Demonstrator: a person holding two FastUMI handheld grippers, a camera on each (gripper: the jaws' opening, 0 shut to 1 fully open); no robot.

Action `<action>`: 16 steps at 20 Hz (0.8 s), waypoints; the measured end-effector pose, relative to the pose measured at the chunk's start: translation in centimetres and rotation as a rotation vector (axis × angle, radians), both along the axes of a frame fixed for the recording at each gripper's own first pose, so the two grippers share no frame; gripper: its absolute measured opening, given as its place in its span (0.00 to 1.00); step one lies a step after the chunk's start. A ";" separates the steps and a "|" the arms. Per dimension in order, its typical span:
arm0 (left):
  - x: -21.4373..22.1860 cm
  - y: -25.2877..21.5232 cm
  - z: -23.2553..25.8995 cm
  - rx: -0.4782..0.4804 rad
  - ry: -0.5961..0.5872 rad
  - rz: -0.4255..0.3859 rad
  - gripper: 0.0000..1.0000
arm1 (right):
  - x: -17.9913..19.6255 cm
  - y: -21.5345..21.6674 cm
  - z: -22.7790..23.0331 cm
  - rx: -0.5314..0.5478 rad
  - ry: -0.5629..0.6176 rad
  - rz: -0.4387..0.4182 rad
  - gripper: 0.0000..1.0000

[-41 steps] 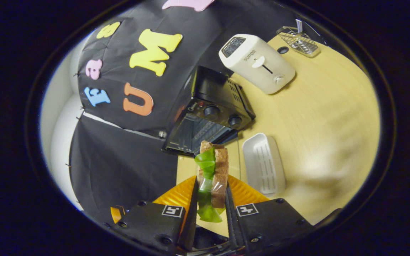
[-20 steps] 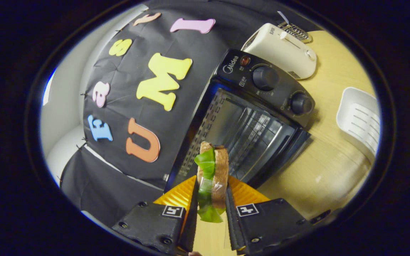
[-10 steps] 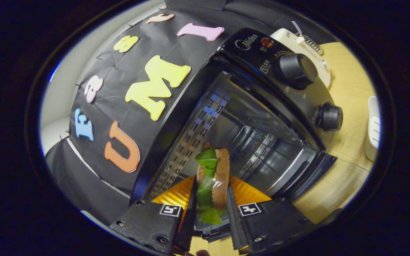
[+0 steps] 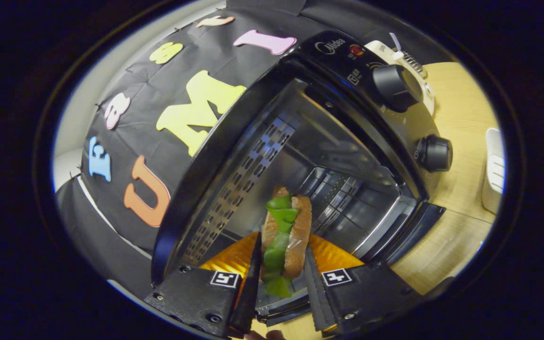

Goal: Open the electric oven with the left hand, put the food in, and close the electric oven.

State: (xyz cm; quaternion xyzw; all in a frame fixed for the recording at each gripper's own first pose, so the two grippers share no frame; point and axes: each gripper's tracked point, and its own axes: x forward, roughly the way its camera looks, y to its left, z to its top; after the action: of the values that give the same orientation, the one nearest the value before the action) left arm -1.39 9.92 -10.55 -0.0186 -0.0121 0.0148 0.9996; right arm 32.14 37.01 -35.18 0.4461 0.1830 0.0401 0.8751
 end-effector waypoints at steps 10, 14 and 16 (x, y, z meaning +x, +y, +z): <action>0.0 -0.6 -0.7 0.001 0.000 -0.041 0.95 | -1.4 2.7 -0.7 -0.256 0.013 0.183 0.80; 0.1 -0.4 -1.8 -0.024 0.027 -0.044 0.95 | -2.1 3.9 -1.2 -0.420 0.047 0.316 0.88; 0.2 -0.2 -2.4 -0.028 0.042 -0.037 0.95 | -2.1 3.7 -1.5 -0.479 0.056 0.335 0.90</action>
State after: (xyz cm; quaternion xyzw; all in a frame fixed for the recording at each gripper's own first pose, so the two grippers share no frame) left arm -1.22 9.74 -12.91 -0.0323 0.0097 -0.0030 0.9994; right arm 30.03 40.73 -36.71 0.1913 0.2822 0.1272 0.9314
